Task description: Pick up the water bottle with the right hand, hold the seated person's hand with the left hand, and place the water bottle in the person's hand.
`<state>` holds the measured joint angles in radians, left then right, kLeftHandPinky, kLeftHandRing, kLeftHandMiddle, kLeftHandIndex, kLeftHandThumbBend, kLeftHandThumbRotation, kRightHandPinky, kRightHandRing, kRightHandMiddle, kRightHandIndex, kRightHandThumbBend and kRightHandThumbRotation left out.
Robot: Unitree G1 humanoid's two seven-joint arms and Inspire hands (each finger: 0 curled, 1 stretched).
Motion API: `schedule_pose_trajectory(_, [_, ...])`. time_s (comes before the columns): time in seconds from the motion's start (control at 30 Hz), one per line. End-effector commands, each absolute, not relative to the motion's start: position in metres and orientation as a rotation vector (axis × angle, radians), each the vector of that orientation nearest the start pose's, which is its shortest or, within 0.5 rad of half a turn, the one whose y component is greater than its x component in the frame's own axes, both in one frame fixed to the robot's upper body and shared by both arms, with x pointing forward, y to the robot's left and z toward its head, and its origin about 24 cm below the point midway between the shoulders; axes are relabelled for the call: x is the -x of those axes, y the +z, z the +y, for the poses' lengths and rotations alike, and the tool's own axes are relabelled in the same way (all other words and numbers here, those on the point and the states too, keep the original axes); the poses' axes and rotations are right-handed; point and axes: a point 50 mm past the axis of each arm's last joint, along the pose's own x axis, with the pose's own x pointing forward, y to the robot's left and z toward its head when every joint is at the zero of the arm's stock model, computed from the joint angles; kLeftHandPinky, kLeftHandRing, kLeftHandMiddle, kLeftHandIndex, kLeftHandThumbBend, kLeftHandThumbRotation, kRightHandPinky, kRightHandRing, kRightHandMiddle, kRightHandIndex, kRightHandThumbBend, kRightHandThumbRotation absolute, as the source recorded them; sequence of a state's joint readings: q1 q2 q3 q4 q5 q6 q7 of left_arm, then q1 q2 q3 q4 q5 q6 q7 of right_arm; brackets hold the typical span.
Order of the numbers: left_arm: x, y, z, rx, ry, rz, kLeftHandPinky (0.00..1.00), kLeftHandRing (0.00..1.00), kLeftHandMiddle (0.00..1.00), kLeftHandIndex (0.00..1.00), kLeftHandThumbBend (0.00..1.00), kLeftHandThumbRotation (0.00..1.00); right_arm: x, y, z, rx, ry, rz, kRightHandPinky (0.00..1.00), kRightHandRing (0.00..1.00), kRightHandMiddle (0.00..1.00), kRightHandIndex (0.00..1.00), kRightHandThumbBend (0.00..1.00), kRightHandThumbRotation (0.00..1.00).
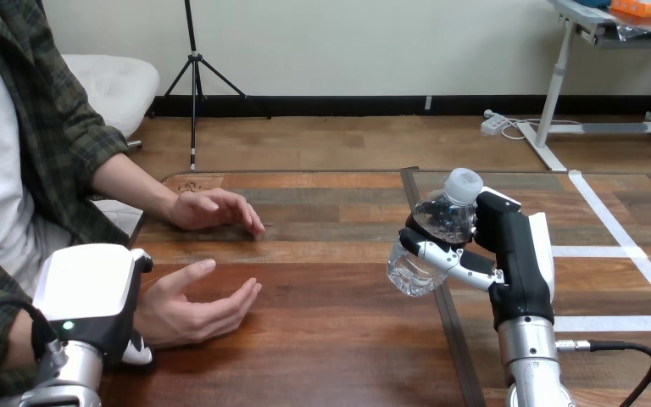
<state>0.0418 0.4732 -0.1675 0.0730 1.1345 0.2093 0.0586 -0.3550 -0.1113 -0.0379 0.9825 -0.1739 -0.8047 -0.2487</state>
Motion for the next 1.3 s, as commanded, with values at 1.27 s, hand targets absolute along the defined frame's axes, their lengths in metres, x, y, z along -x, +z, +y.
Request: schedule_pose_trajectory(1.27, [-0.241,0.004,0.224,-1.635,-0.133,0.333,0.64,0.66,0.68,0.68,0.88,0.0,-0.305,0.033,-0.17,0.203,-0.096,-0.354,0.33,0.38,0.45,0.48,0.72,0.0])
